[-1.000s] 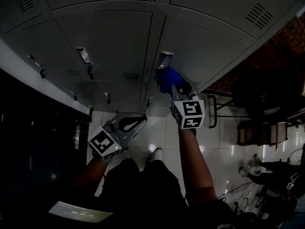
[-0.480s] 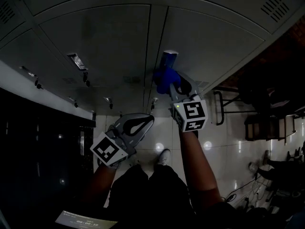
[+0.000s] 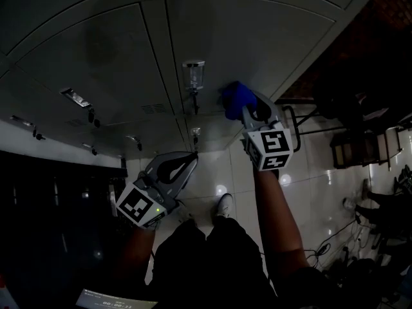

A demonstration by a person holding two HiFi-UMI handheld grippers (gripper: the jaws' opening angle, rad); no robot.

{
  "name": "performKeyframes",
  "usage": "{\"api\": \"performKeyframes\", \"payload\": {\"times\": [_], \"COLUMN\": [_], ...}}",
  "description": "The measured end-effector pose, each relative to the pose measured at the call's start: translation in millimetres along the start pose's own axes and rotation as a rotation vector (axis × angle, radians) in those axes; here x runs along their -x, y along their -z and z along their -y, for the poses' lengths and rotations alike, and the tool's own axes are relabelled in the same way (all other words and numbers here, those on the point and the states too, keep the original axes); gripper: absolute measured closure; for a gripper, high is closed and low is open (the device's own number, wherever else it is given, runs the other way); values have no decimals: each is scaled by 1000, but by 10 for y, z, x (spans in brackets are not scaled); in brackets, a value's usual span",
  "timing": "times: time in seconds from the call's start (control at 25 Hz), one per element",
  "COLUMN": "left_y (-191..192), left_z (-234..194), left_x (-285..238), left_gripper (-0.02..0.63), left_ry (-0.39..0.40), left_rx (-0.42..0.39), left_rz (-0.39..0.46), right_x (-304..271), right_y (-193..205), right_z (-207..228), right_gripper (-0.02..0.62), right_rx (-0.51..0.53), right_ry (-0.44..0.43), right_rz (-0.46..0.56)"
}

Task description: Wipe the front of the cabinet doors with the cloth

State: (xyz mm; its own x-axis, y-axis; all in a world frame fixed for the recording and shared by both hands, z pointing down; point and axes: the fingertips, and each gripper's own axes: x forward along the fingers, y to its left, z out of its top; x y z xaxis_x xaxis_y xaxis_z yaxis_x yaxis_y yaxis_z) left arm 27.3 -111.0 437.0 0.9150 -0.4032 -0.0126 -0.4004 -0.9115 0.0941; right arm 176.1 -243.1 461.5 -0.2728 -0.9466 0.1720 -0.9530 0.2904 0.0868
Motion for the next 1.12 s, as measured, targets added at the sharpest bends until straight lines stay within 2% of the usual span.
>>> {"api": "performKeyframes", "payload": {"times": [0.2,0.44,0.68,0.84,1.12], "left_y": [29,82,89,130,214], "left_z": [70,202,222,125,-40], "left_x": [-133,-319,-385,-305,-69], "left_gripper": [603,603,603,603,603], "left_ry": [19,47,56,22,-27], "left_rx": [5,11,4,20,34], "left_rz": [-22,-26,-12,-13,-8], "right_x": [169,378,462,464,128], "right_y": [129,264,232,130,343], "right_z": [549,1003,1048,684,-659], "right_gripper": [523,523,523,523,523], "right_rx": [-37,-68,-83,-80,-91], "right_ry": [101,190,191,139,-111], "right_rz": [2,-10,14,57,15]}}
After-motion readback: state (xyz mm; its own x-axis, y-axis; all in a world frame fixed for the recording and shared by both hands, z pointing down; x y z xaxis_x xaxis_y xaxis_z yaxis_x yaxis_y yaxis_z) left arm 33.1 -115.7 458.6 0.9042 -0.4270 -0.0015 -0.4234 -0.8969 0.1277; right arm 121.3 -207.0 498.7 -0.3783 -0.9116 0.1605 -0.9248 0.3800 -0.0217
